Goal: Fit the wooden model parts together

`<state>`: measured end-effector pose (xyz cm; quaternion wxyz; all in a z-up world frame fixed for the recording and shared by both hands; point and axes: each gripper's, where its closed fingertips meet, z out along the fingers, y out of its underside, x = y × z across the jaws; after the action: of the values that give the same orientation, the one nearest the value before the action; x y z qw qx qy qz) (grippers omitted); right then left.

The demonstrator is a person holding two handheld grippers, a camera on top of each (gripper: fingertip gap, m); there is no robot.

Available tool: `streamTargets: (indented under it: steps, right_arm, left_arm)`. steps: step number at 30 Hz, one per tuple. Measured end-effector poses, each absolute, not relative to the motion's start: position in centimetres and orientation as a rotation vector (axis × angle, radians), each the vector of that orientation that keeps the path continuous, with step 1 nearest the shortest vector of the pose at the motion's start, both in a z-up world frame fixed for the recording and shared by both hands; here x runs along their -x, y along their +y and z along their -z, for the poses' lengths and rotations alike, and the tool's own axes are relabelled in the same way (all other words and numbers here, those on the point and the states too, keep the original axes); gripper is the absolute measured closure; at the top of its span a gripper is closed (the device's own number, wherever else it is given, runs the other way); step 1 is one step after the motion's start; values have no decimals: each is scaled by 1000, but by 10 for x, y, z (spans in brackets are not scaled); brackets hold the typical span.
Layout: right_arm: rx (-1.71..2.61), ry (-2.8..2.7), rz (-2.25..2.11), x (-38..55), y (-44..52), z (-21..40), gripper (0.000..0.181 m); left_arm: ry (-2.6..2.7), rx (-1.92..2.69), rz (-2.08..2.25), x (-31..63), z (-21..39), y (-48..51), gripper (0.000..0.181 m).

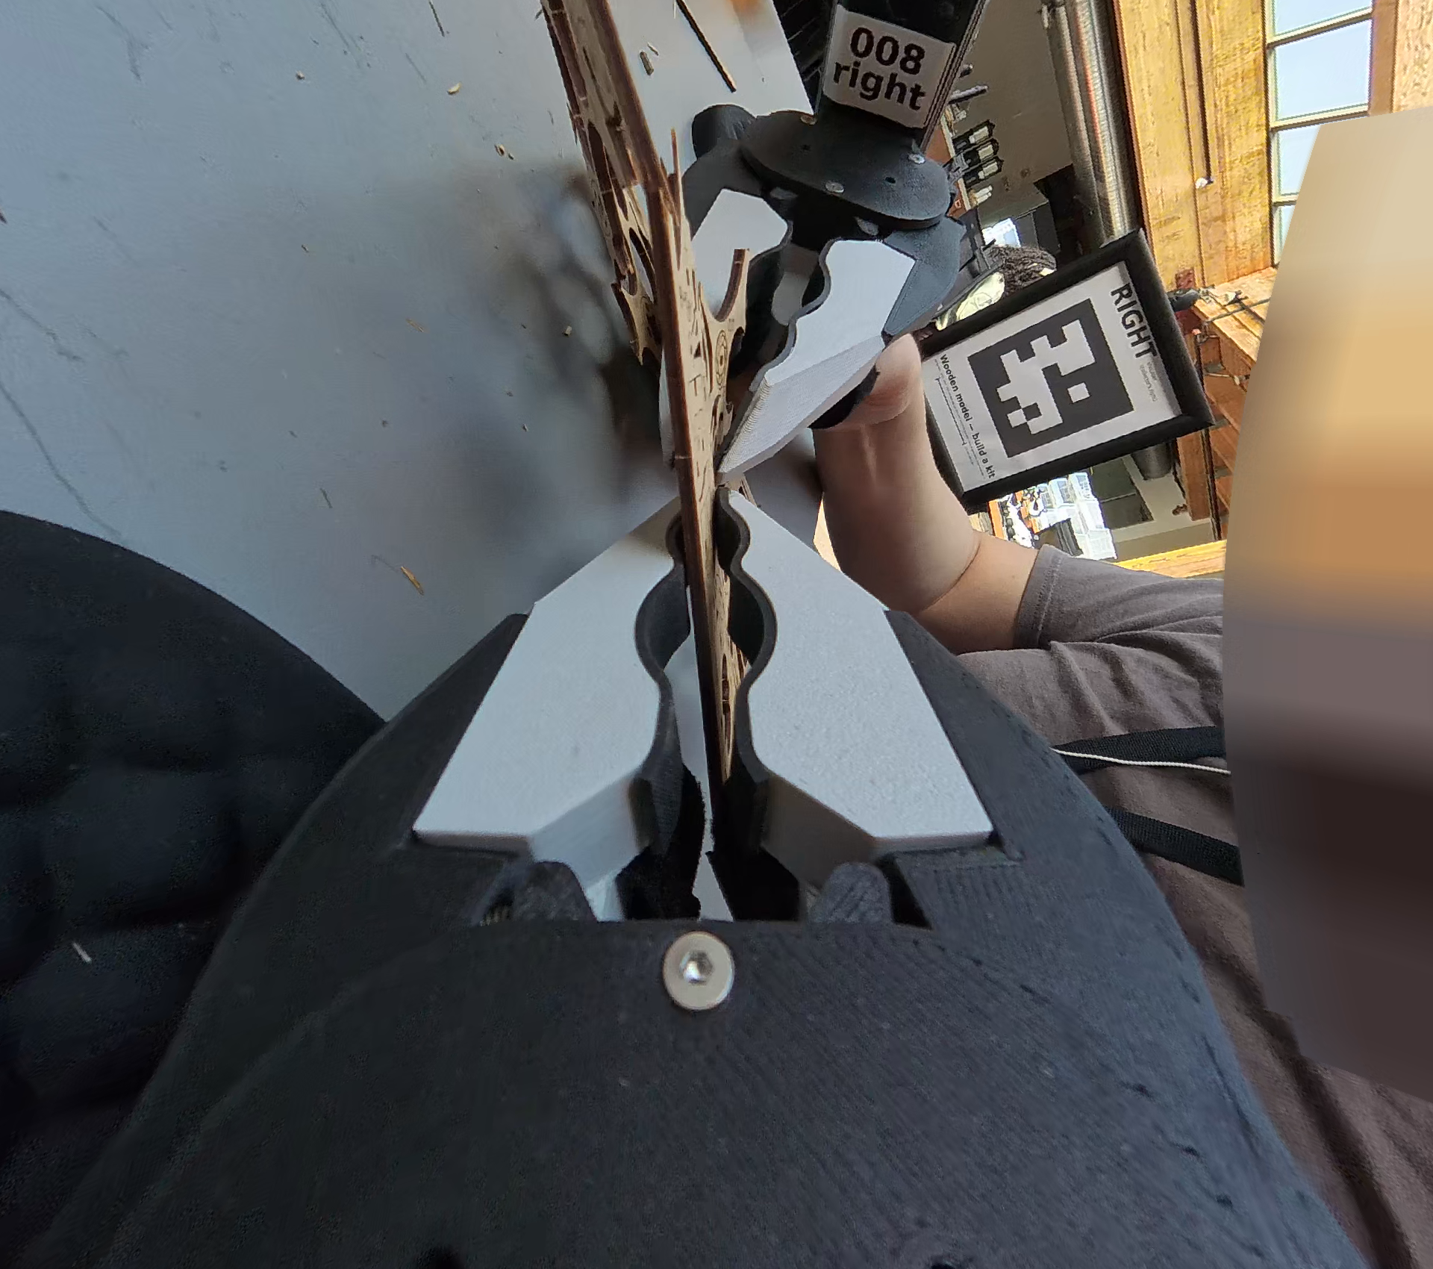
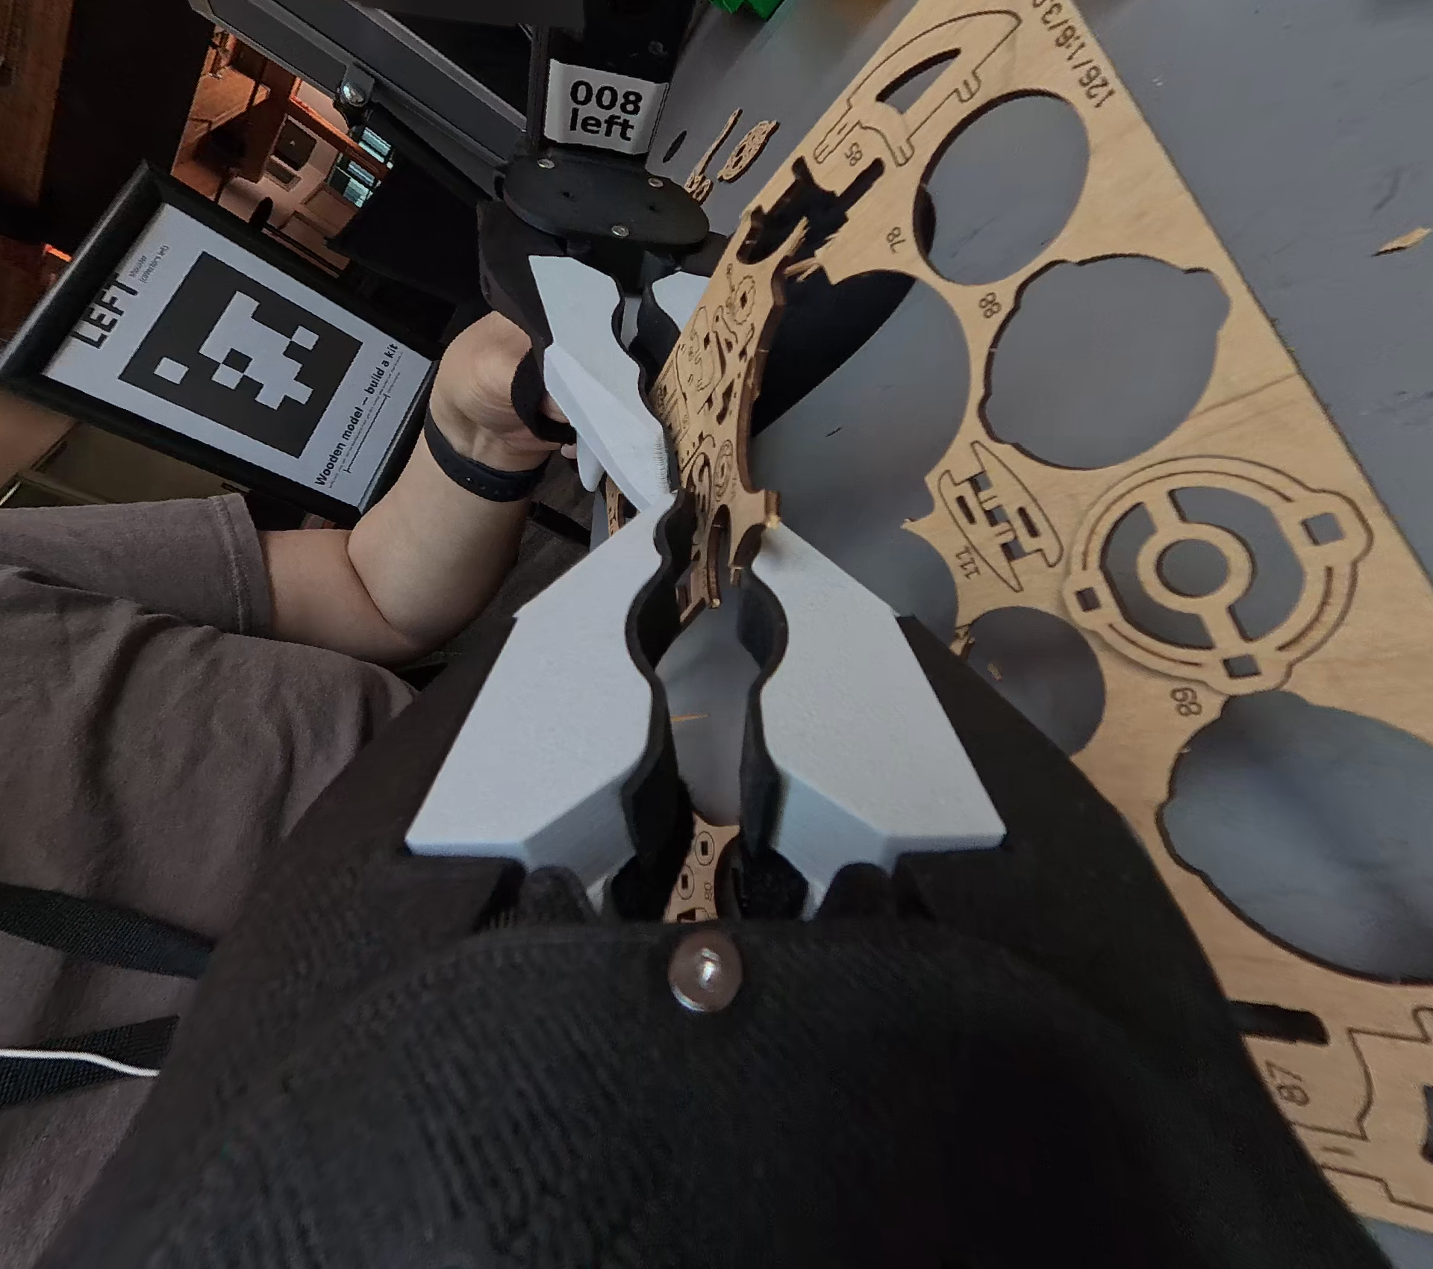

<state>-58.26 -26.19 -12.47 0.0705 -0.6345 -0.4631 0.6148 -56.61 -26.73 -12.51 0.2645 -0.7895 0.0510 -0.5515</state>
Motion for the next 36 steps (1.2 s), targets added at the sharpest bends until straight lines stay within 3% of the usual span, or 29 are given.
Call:
streamTargets:
  steps: [13,17,20,36]
  right_arm:
    - [1960,-1215,-2001,585,-255,117,175]
    - [1934,-1236,-2035,583,-258,114,178]
    - [1909,-1256,-2045,582,-260,112,178]
    - [1916,-1268,-2042,582,-261,113,176]
  left_arm:
    - [165,2117,1465,565,123,-266,179]
    - [109,2060,1526,570,115,-262,164]
    - [102,2044,1529,574,113,-260,176]
    - [91,2016,1548,576,110,-256,178]
